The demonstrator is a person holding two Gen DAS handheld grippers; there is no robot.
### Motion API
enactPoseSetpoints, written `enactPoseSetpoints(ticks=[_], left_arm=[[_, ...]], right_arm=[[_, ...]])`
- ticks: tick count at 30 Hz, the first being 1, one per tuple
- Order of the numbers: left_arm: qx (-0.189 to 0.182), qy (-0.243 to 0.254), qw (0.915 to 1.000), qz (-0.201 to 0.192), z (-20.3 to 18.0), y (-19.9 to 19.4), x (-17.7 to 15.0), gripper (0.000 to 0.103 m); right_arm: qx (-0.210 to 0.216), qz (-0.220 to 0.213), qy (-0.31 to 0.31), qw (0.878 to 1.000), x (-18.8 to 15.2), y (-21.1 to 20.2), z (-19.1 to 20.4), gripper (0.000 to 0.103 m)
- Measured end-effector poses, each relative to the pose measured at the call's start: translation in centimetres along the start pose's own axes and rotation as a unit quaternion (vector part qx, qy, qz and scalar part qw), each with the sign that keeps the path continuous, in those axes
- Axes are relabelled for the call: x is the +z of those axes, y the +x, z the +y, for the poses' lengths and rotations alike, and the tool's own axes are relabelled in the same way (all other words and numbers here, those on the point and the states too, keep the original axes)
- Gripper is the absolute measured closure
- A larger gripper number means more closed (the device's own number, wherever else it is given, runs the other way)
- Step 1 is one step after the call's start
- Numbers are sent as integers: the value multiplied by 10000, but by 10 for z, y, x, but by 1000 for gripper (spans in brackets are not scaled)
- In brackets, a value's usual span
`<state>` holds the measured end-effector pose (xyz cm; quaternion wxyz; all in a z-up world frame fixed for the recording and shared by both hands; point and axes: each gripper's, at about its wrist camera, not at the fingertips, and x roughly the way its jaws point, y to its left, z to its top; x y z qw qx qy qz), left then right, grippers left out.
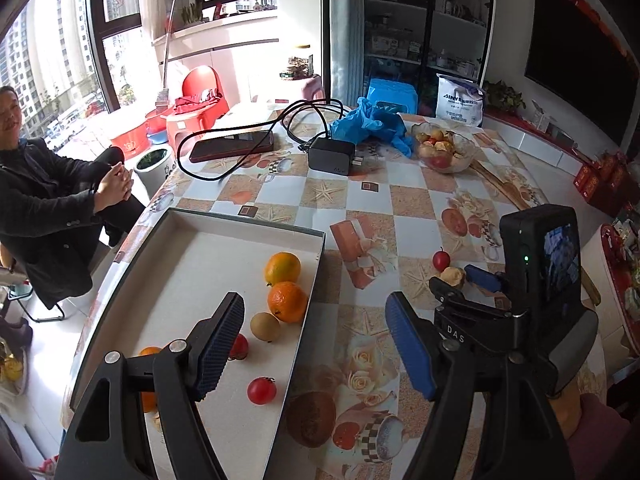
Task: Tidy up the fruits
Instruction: 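Grasp the wrinkled tan fruit on the table with the right gripper, then grasp another red tomato on the table with the left gripper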
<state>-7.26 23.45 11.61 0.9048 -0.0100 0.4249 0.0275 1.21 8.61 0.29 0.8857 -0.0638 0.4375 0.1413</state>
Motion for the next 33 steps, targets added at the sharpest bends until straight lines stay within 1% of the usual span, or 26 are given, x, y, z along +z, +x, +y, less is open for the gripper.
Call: enactPoseSetpoints(ticks=[1,3,5,8,10,13,15,19,20,21,22,23,24,26,28,31,33], left_arm=[[-19,6,10000,16,-4,4,2,26],[-73,57,9999,64,-16,15,6,26],[-178,140,9996,184,-33,32,9,26],[-372,239,9986,298,-62,60,12,26],[-460,313,9977,374,-81,79,13,26],[-311,452,9975,436,-106,106,13,26],[-238,454,9976,471,-116,120,13,26],[-174,359,9980,496,-126,140,17,27],[-128,346,9978,556,-129,144,17,36],[-141,327,9976,587,-130,147,16,41],[-141,316,9980,530,-131,145,16,53],[-179,363,9979,513,-133,142,14,72],[-142,441,9975,527,-135,139,11,81],[-81,490,9975,508,-134,126,-4,81],[-85,529,9975,465,-129,108,-26,81],[-252,376,9980,450,-115,75,-66,81],[-249,350,9985,325,-108,55,-91,81]], right_arm=[[14,-30,3,10000,-1,0,-1,79],[81,-69,123,9999,-5,-5,-8,79],[113,-119,363,9992,-13,-12,-26,79],[194,-92,756,9969,-36,-29,-61,79],[88,-142,871,9961,-55,-44,-81,79],[38,-184,1166,9930,-84,-65,-107,79],[-4,-217,1333,9908,-98,-76,-119,79],[-2,-277,1541,9877,-111,-89,-130,78],[-17,-289,1518,9880,-112,-90,-130,78],[-46,-292,1475,9886,-113,-91,-128,78],[-63,-289,1441,9891,-114,-92,-127,78],[-72,-274,1429,9893,-114,-91,-125,78],[-94,-249,1433,9893,-116,-90,-125,78],[-174,-271,1429,9892,-119,-92,-122,78],[-219,-280,1440,9889,-124,-95,-119,78],[-359,-366,1427,9884,-137,-102,-111,78],[-464,-443,1376,9884,-146,-107,-105,78]])
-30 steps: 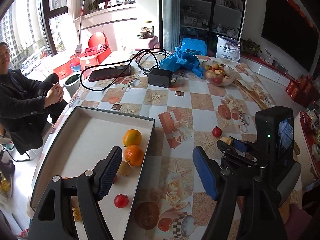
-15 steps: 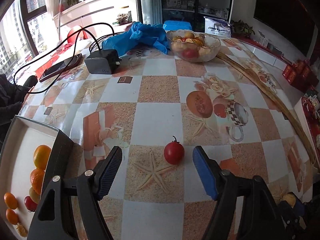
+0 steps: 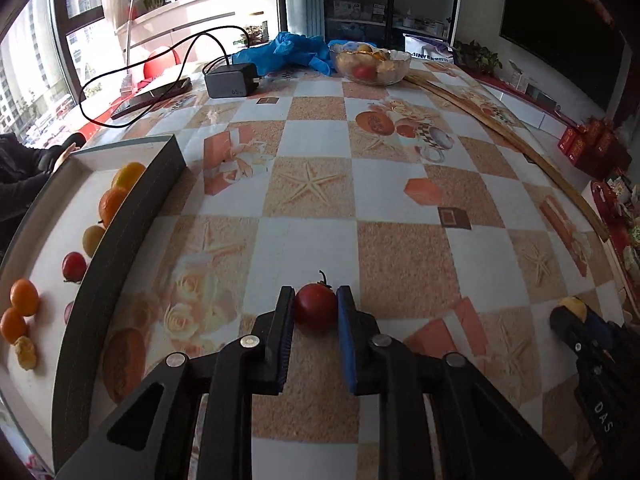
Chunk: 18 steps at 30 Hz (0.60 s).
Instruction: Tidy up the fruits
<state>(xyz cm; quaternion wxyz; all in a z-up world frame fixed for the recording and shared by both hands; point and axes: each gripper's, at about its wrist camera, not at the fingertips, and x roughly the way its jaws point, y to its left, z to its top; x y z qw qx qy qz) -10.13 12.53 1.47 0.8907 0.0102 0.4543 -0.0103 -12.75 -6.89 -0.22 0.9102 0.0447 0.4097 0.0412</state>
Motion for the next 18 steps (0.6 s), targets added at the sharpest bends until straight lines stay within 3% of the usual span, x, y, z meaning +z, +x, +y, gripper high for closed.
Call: enactPoseSetpoints(ticks=[5,18], left_arm=[[78,24,9994,-349,2,-17,-28,80],[185,106,9981,-570,0,-14,-28,80]], right_arm=[[-103,-81,-3,9999,-8,-8,6,78],[-240,-48,-14,9997,-7,-3,9,78]])
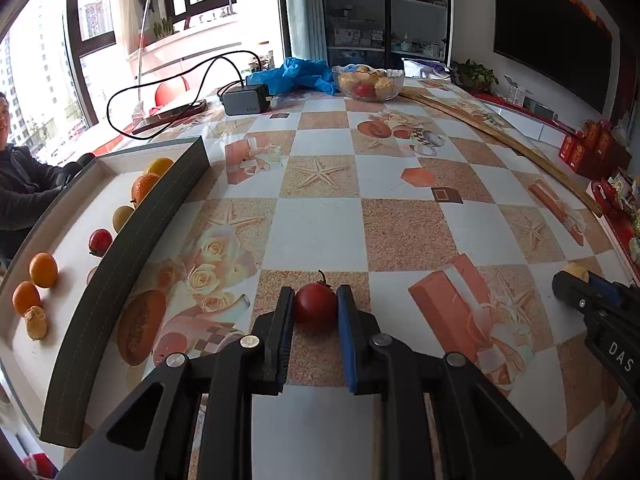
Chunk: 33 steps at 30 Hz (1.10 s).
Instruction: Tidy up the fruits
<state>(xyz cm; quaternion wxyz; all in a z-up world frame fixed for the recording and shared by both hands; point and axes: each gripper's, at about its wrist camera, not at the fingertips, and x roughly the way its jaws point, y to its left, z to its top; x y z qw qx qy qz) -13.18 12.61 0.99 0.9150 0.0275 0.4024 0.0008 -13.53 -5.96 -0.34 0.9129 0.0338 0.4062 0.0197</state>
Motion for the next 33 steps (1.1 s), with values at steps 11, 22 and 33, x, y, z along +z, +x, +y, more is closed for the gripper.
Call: enactPoseSetpoints(ticks=[11,22,33], left_arm=[[-52,-53,10000,1,1,-2,-3,80],[-26,-40,10000,-3,0,-3,-3,80],[-42,-59,10000,0,0,-2,-2,80]], right_arm=[[-138,26,-172,9998,0,1,8,78],[-302,46,-333,9990,0,3,16,78],[-258,41,-275,9993,0,2,16,78]])
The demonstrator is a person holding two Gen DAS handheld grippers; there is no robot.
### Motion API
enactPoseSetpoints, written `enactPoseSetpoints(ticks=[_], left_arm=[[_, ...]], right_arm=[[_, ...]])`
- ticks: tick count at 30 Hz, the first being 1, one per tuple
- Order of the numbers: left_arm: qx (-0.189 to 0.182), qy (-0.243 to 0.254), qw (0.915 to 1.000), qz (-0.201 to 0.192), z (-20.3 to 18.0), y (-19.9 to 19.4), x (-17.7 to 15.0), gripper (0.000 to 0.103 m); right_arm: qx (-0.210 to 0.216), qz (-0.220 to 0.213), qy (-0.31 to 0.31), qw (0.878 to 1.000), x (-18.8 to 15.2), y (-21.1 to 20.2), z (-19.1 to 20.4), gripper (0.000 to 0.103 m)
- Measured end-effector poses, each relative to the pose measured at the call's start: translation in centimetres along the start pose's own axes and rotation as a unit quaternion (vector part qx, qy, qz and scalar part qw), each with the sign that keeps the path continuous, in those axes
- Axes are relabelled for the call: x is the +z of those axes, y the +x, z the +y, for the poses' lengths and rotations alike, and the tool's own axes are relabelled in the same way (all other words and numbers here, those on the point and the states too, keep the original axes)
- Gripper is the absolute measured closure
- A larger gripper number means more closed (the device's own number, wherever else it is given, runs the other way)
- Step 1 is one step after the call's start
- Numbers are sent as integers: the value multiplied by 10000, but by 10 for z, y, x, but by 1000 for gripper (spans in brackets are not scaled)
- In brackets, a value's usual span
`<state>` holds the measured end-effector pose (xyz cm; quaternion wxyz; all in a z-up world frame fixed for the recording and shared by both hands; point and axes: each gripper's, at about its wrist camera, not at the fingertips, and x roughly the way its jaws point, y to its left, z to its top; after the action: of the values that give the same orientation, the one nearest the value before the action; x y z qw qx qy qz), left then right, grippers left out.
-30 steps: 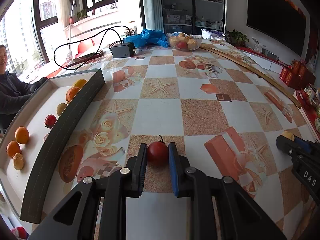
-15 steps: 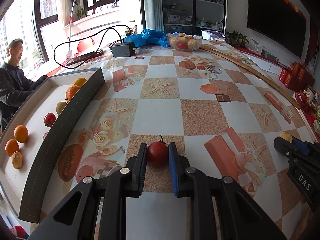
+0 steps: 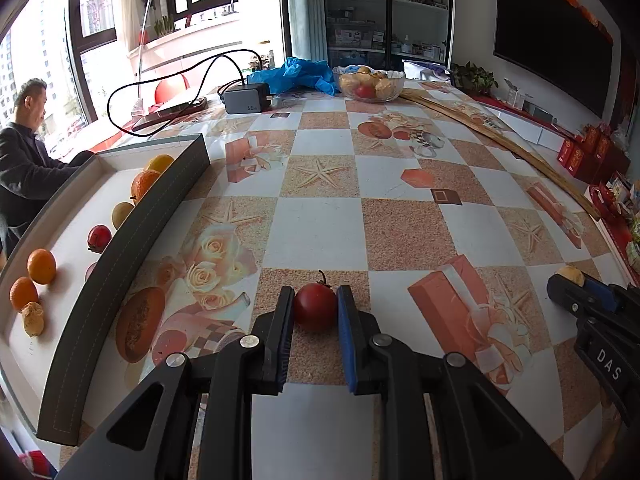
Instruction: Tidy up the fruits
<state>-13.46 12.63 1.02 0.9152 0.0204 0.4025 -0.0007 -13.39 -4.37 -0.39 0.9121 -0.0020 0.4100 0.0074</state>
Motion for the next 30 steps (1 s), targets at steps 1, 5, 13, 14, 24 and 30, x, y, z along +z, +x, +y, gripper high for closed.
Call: enactPoseSetpoints(ticks=[1,5,13,14,24,30], left_arm=[[0,0,10000,0,0,0,0,80],[6,5,10000,-1,0,0,0,80],[34,30,10000,-8,-1,0,0,80],[36,33,10000,-9,-1,0,0,80],[34,31,10000,-9,0,0,0,80],[39,35,10000,-11,-1,0,0,80]], right_arm=[[-7,-1,-2,10000,0,0,0,78],[-32,1,-14,10000,0,0,1,78],[84,-6,93,9999,0,0,-1,78],[105,-7,113,9999,0,0,-1,78],[212,-19,209,9996,0,-1,-4,78],[209,-18,202,9996,0,-1,-4,78]])
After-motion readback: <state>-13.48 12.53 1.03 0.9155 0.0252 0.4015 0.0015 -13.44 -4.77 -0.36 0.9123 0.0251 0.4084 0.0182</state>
